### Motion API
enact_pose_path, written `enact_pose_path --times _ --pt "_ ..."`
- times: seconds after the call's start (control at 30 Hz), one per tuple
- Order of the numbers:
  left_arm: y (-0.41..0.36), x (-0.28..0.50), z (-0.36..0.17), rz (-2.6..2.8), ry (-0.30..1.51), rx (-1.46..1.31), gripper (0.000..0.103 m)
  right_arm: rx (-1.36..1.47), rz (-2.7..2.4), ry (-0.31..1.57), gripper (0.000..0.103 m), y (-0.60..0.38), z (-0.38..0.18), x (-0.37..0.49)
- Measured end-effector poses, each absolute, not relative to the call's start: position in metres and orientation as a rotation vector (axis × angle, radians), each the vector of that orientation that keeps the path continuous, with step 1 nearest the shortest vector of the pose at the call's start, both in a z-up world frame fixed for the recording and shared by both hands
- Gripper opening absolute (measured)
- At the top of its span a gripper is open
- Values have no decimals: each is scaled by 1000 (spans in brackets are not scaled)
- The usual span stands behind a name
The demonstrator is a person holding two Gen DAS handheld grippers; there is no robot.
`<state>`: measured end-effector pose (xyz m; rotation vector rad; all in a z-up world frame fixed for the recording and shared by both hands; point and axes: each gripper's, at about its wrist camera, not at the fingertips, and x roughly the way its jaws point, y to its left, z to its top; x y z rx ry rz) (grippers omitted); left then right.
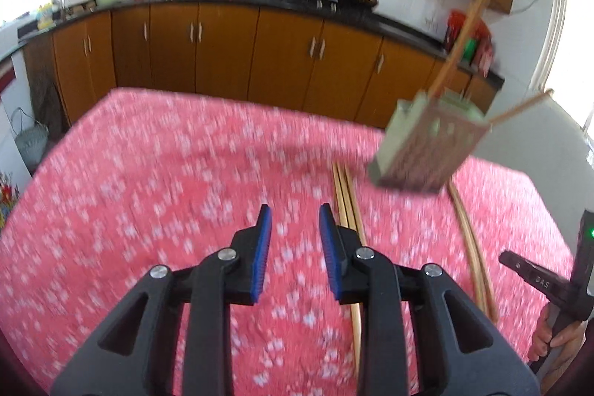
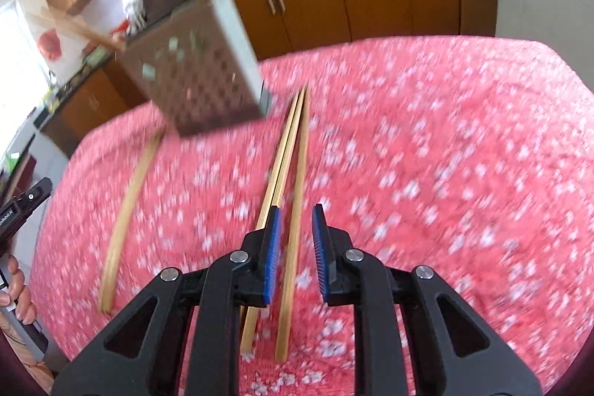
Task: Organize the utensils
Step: 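Return the left tool to the chopsticks and grasp one while the right tool grasps another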
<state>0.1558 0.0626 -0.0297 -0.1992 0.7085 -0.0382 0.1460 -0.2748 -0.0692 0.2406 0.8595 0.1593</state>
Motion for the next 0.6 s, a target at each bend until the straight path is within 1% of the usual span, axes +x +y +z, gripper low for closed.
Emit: enact_pose_path --times 0.13,0.23,0.43,0.6 --pt "46 154 -52 -94 770 -168 27 172 142 897 19 -264 -83 148" --pt "31 149 -61 -129 796 -145 27 119 102 896 8 -264 -91 150" --pt "9 144 -81 -167 857 -102 19 139 51 893 8 -278 -92 153" --pt "5 143 -88 -179 890 -96 18 120 48 889 8 -276 -93 152"
